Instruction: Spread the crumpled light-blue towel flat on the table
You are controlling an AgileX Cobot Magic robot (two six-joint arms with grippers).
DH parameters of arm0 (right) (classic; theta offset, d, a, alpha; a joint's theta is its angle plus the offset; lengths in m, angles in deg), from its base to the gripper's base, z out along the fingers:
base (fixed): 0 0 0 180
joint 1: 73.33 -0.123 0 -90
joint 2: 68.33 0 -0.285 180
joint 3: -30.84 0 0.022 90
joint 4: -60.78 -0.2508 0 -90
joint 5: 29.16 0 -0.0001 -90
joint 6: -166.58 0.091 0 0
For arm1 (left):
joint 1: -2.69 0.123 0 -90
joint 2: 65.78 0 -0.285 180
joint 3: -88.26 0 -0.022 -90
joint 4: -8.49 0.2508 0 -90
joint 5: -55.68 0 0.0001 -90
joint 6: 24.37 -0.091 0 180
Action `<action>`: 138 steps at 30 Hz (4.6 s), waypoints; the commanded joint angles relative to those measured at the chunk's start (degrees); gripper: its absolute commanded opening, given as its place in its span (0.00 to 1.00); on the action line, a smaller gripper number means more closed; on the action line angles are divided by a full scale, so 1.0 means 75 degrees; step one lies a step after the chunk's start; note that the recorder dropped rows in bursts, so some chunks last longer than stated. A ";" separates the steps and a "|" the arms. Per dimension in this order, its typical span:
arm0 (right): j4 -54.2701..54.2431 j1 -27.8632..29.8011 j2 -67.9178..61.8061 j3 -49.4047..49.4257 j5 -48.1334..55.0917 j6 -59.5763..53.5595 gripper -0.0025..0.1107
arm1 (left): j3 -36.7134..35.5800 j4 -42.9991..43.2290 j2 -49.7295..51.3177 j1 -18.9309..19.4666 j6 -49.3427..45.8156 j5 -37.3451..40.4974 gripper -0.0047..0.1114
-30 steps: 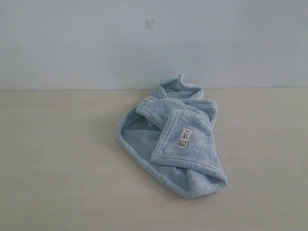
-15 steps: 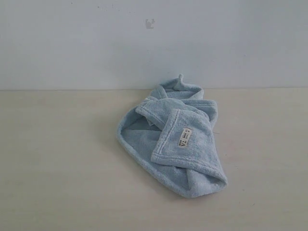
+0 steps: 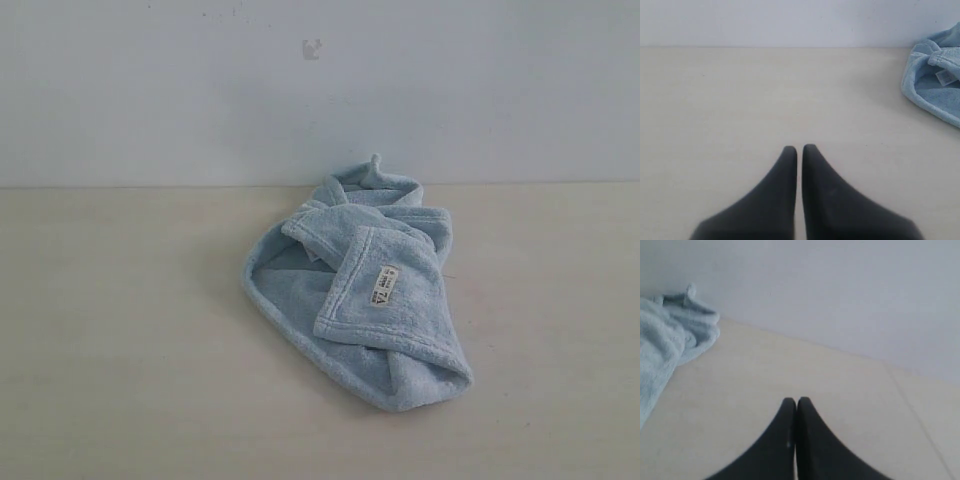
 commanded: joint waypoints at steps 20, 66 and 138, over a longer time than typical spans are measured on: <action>0.0609 -0.0011 0.0039 -0.0002 -0.8200 0.1429 0.02 | 0.0031 0.0010 -0.0022 0.0002 -0.0005 -0.0116 0.07; -1.0639 -0.0343 -1.2098 -0.5776 0.4824 -0.6947 0.02 | 0.0031 0.0010 -0.0022 0.0002 -0.0005 -0.0116 0.07; -0.0255 -0.4803 -1.5697 -1.0224 0.3396 -0.0130 0.30 | 0.0031 0.0010 -0.0022 0.0002 -0.0005 -0.0128 0.07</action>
